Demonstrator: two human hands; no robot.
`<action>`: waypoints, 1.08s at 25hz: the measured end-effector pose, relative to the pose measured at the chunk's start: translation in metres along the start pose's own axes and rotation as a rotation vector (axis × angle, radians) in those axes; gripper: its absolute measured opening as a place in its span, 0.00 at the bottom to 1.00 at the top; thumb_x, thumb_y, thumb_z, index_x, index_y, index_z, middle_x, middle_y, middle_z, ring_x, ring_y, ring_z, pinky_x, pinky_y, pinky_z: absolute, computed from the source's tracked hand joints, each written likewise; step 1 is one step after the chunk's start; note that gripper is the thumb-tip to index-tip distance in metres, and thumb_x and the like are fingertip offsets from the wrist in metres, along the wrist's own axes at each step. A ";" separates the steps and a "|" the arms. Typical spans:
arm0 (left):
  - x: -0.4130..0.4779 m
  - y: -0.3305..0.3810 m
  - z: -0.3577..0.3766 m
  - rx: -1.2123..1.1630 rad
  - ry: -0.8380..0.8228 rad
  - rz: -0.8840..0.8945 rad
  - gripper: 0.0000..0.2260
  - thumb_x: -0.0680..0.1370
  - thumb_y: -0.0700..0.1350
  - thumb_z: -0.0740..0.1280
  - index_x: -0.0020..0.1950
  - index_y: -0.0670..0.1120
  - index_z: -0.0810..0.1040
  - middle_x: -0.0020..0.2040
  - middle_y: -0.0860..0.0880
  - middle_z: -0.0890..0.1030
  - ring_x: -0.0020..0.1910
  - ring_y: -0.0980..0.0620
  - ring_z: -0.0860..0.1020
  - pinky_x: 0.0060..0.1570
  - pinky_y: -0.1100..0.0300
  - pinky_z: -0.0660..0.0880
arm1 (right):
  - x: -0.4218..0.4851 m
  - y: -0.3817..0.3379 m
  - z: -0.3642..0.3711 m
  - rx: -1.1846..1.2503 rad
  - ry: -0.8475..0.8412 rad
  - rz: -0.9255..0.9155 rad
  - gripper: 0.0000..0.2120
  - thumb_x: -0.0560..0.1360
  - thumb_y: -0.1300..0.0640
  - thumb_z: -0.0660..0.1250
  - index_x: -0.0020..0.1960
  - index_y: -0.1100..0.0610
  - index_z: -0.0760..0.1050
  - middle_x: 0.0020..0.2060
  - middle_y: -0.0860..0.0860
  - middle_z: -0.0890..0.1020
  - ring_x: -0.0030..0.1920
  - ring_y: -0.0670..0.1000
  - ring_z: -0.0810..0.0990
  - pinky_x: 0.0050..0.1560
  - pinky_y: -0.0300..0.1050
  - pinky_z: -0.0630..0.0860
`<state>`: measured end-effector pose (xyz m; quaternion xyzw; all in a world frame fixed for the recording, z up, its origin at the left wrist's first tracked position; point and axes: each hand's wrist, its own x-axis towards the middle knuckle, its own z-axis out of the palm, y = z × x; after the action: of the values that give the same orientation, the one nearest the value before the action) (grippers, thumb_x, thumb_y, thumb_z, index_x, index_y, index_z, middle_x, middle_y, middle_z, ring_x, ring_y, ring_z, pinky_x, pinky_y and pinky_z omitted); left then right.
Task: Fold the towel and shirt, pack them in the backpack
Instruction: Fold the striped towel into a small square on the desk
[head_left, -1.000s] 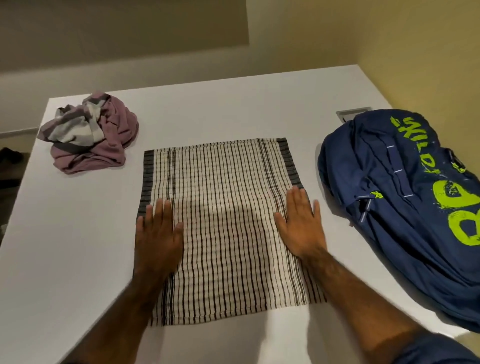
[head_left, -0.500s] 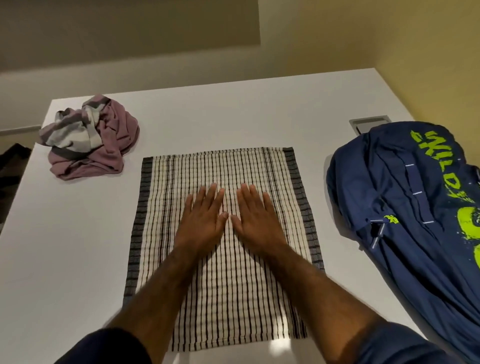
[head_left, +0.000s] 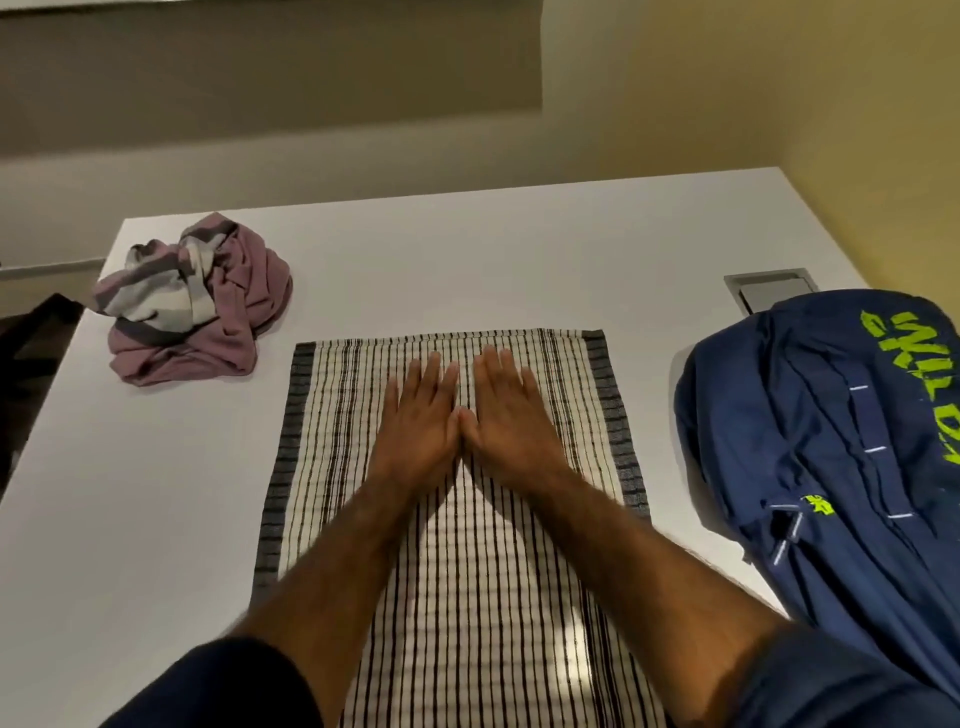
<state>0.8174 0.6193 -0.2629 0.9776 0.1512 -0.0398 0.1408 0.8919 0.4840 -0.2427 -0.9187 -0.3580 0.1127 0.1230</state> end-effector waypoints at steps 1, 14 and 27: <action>0.006 0.000 0.001 0.019 -0.019 0.010 0.27 0.86 0.55 0.44 0.83 0.52 0.38 0.83 0.50 0.35 0.80 0.50 0.31 0.79 0.46 0.33 | 0.008 -0.002 0.004 -0.009 -0.029 -0.004 0.33 0.85 0.42 0.42 0.82 0.57 0.38 0.82 0.54 0.37 0.80 0.51 0.32 0.80 0.57 0.39; 0.006 -0.120 -0.027 0.097 0.029 -0.195 0.34 0.81 0.67 0.36 0.84 0.52 0.43 0.84 0.52 0.43 0.82 0.52 0.38 0.78 0.47 0.32 | 0.011 0.100 -0.018 -0.221 -0.078 0.278 0.40 0.80 0.31 0.34 0.81 0.59 0.32 0.80 0.54 0.34 0.80 0.53 0.32 0.79 0.59 0.34; 0.057 -0.156 -0.078 0.354 0.211 -0.062 0.07 0.78 0.40 0.67 0.53 0.44 0.84 0.49 0.41 0.82 0.52 0.36 0.77 0.69 0.42 0.59 | 0.072 0.129 -0.076 -0.383 -0.052 0.088 0.17 0.75 0.62 0.66 0.63 0.55 0.74 0.55 0.55 0.76 0.60 0.59 0.75 0.76 0.67 0.52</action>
<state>0.8264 0.8005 -0.2365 0.9808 0.1856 0.0326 -0.0509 1.0474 0.4303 -0.2188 -0.9369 -0.3353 0.0716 -0.0686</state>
